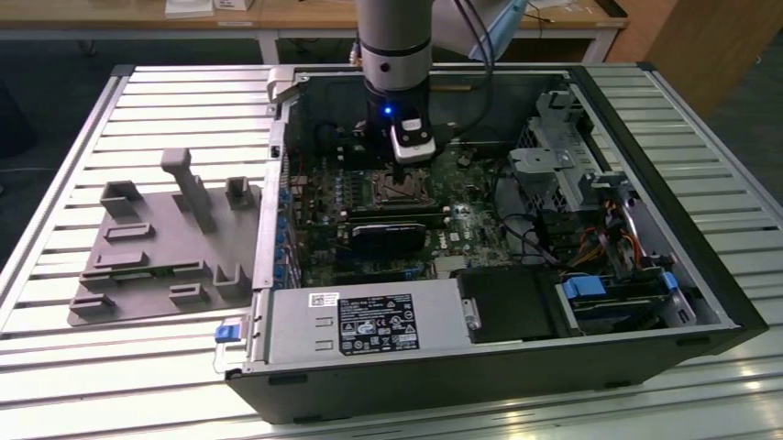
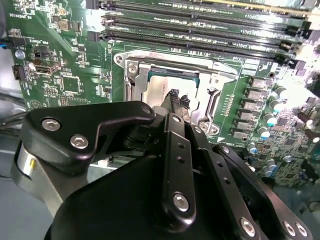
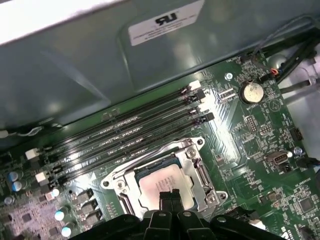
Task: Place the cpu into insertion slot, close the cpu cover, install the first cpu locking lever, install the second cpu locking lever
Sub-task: 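Install the first cpu locking lever, then install the second cpu locking lever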
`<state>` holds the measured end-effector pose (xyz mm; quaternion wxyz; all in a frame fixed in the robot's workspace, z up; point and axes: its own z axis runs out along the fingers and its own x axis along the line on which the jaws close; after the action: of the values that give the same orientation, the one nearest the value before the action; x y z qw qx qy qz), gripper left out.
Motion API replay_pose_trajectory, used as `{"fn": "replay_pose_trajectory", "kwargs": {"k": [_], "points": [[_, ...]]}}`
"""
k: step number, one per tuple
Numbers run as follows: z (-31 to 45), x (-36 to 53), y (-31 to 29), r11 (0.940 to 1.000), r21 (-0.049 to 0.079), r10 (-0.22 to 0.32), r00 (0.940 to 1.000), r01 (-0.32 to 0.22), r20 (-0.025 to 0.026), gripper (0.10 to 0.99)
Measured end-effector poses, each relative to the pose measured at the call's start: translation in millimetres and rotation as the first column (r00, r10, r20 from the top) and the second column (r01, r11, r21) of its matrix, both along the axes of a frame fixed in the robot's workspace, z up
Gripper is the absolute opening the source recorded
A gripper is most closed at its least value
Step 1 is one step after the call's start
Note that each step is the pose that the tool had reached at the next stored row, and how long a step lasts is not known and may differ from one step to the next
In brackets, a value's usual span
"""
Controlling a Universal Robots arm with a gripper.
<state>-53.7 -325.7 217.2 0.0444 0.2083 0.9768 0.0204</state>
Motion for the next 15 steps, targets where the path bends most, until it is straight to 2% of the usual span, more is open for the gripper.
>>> {"fn": "replay_pose_trajectory", "kwargs": {"k": [5, 7, 8, 15], "points": [[7.8, 0.0, 0.0, 0.9998, -0.007, 0.02, 0.9998, -0.02, 0.0, 0.102], [15.6, 0.0, 0.0, 0.9996, -0.01, 0.026, 0.9997, -0.026, 0.0, 0.102], [17.1, 0.0, 0.0, 0.9996, -0.011, 0.027, 0.9996, -0.027, -0.0002, 0.102], [19.7, 0.0, 0.0, 0.9995, -0.013, 0.028, 0.9996, -0.028, -0.0002, 0.102]]}}
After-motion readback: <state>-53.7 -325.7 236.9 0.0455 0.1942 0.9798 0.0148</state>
